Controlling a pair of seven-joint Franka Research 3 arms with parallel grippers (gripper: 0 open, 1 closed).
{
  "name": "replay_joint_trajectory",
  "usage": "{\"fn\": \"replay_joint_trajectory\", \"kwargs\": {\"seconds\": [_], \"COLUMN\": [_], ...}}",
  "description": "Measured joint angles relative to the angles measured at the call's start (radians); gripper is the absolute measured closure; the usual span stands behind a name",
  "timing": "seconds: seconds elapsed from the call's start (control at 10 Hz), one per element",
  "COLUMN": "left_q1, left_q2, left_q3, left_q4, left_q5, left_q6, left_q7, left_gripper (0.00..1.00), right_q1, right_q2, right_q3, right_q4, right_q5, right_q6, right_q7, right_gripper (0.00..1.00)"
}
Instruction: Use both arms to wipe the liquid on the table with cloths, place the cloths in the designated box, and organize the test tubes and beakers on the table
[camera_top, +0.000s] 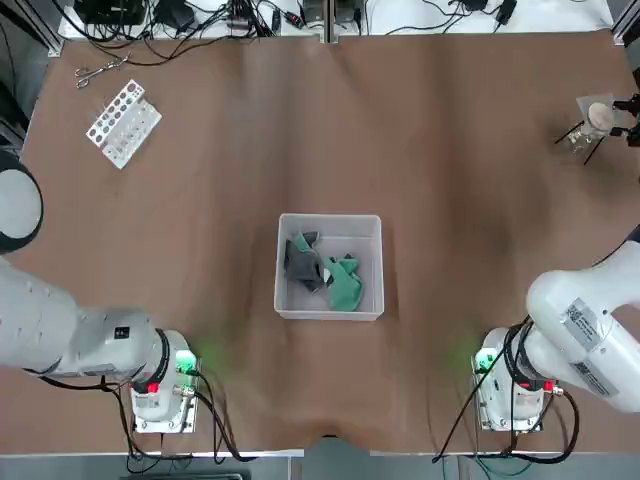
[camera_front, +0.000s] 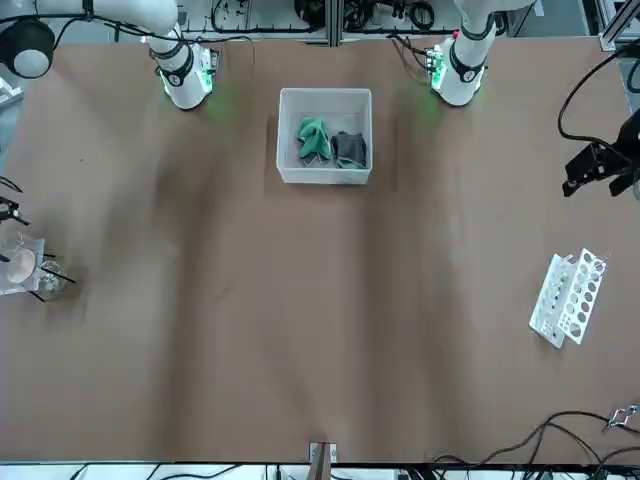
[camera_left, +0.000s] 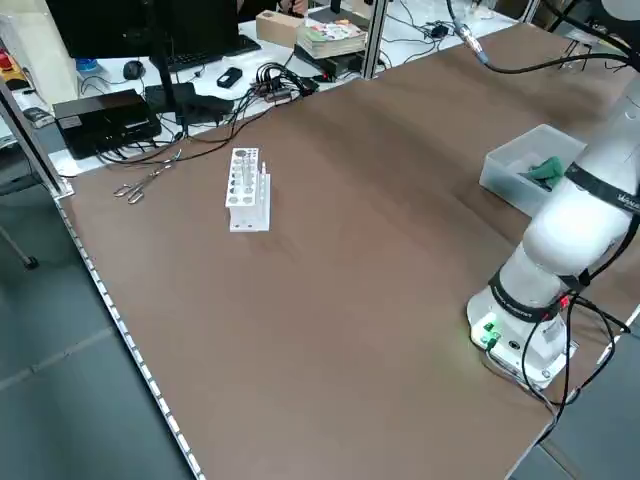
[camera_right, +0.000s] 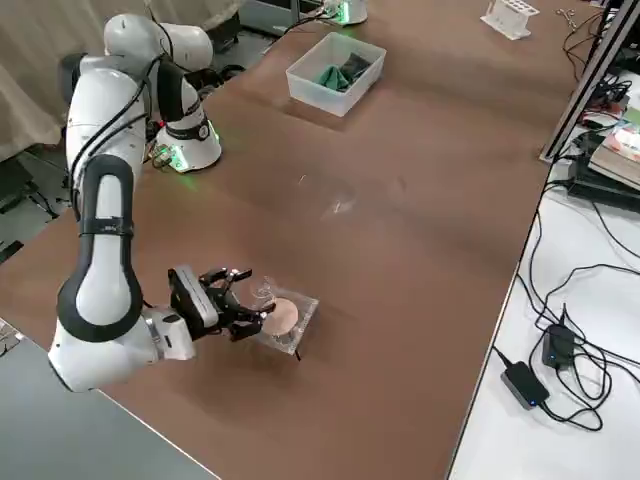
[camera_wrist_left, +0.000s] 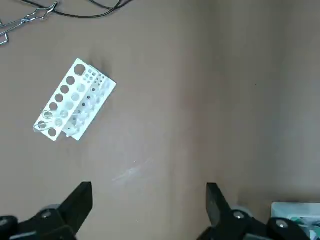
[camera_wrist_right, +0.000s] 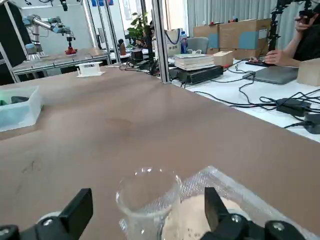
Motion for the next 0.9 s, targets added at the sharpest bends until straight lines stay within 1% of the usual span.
{"fn": "replay_joint_trajectory", "kwargs": {"seconds": [0.2, 0.3, 0.4, 0.5, 0.6, 0.8, 0.9], "left_q1": [0.0, 0.0, 0.0, 0.0, 0.0, 0.0, 0.0], "left_q2": [0.0, 0.001, 0.001, 0.001, 0.001, 0.001, 0.001], "left_q3": [0.0, 0.0, 0.0, 0.0, 0.0, -0.001, -0.001], "left_q4": [0.0, 0.0, 0.0, 0.0, 0.0, 0.001, 0.001], "left_q5": [0.0, 0.0, 0.0, 0.0, 0.0, 0.0, 0.0], "left_q6": [0.0, 0.0, 0.0, 0.0, 0.0, 0.0, 0.0], "left_q7": [0.0, 0.0, 0.0, 0.0, 0.0, 0.0, 0.0], "left_gripper": [0.0, 0.0, 0.0, 0.0, 0.0, 0.0, 0.0], "right_q1": [-0.078, -0.12, -0.143, -0.137, -0.106, -0.003, 0.059], "right_q2": [-0.006, -0.02, -0.047, -0.085, -0.133, -0.248, -0.292], "right_q3": [-0.006, -0.006, -0.006, -0.002, 0.002, 0.007, 0.009], "right_q4": [0.074, 0.107, 0.129, 0.146, 0.158, 0.166, 0.166], "right_q5": [-0.037, -0.065, -0.087, -0.109, -0.143, -0.219, -0.24], "right_q6": [-0.044, -0.084, -0.12, -0.14, -0.143, -0.143, -0.143], "right_q7": [0.0, 0.0, 0.001, 0.014, 0.059, 0.194, 0.265], "right_gripper": [0.01, 0.01, 0.01, 0.01, 0.01, 0.01, 0.01]}}
